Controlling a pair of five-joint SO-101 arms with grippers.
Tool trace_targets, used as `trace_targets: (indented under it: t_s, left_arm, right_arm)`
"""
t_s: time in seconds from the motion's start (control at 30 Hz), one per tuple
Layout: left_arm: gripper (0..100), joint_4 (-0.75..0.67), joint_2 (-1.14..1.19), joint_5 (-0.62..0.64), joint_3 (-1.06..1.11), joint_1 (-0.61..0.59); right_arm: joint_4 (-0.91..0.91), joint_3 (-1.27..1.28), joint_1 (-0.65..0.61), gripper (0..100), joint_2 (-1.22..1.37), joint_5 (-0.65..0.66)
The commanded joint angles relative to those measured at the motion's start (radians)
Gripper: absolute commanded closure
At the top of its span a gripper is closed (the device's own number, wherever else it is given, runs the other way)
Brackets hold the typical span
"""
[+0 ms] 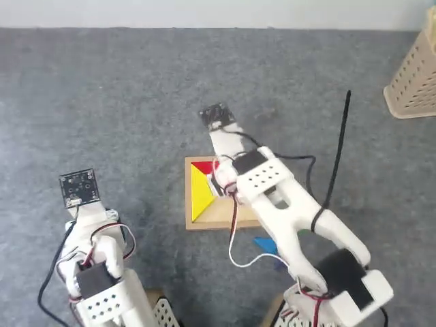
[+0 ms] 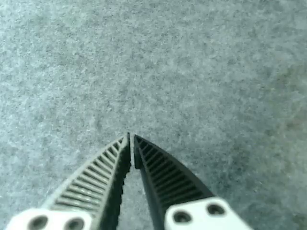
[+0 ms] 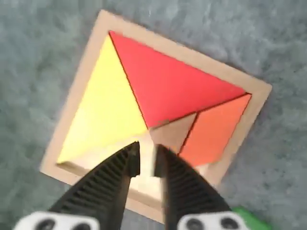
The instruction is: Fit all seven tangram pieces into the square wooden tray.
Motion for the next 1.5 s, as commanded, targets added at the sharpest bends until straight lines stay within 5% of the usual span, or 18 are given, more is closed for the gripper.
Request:
trace_targets:
  t_s: [0.0, 0.4, 0.7, 1.03, 1.23, 1.47]
  left_arm:
    - [99, 0.006, -0.008, 0.015, -0.008, 0.003]
    - [99, 0.006, -0.008, 0.015, -0.008, 0.003]
    - [99, 0.006, -0.008, 0.015, -0.008, 0.003]
    - [99, 0.006, -0.008, 0.015, -0.008, 0.003]
    - [99, 0.006, -0.008, 0.015, -0.008, 0.003]
    - [99, 0.006, -0.008, 0.015, -0.008, 0.003]
  right_arm:
    - [0.076, 0.000, 0.119, 99.5, -0.117, 0.089]
    - [0.311, 0.183, 0.351, 98.6, -0.311, 0.341]
    - [0.289, 0.250, 0.423, 72.1, -0.308, 0.250]
    - [0.104, 0.321, 0.397, 73.1, -0.306, 0.014]
    - [0.140, 0.338, 0.358, 73.5, -0.318, 0.061]
    - [0.074, 0.371, 0.298, 73.2, -0.306, -0.068]
